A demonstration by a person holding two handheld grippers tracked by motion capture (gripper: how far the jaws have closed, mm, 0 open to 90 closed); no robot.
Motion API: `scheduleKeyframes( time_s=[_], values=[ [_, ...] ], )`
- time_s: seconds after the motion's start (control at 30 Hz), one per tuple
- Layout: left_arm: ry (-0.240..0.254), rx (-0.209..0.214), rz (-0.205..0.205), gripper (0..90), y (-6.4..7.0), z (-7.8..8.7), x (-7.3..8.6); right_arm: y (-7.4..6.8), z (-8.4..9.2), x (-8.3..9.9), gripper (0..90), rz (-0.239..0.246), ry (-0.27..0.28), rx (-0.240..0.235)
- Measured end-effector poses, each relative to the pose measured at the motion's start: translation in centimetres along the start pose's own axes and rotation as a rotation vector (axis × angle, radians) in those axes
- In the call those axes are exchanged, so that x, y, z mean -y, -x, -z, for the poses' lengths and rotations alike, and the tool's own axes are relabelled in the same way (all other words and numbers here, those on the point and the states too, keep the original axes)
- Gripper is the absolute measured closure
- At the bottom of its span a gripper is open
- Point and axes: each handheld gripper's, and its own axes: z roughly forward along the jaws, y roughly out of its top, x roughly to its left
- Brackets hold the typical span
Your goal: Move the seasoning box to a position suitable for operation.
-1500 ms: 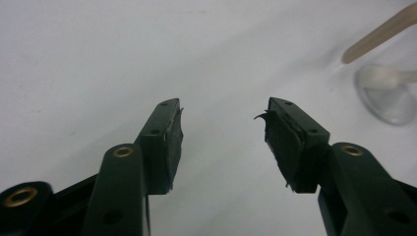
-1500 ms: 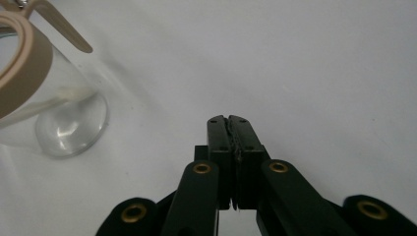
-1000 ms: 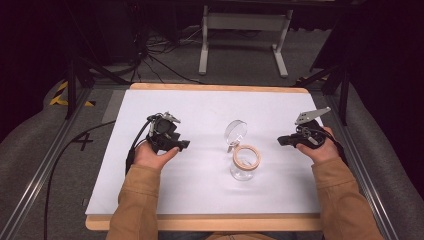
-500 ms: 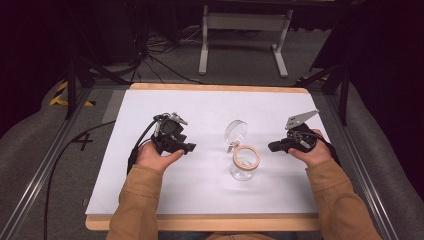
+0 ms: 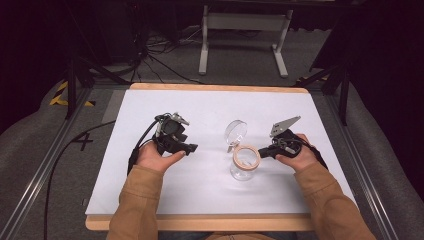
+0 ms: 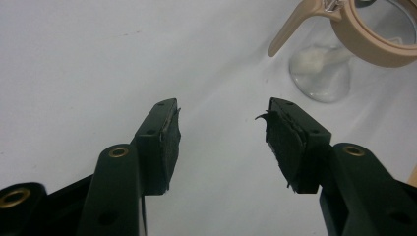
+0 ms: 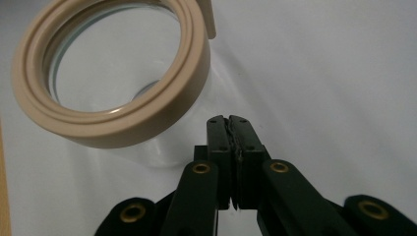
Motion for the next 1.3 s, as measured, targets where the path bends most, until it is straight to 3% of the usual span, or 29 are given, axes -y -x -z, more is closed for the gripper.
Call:
scheduleKeyframes(
  time_s=[0.53, 1.1, 1.3],
  values=[
    [-0.024, 0.008, -0.009, 45.1, 0.0, -0.4, 0.0, -0.6, -1.3, -0.1, 89.6, 0.006, -0.058, -0.027],
    [-0.026, 0.029, -0.016, 44.5, 0.2, -1.0, -0.7, -2.5, -2.5, -0.2, 89.6, 0.072, -0.133, -0.072],
    [-0.04, 0.031, -0.045, 45.5, 0.5, -1.5, -0.8, -3.2, -3.0, -0.3, 89.6, 0.09, -0.157, -0.078]
  ],
)
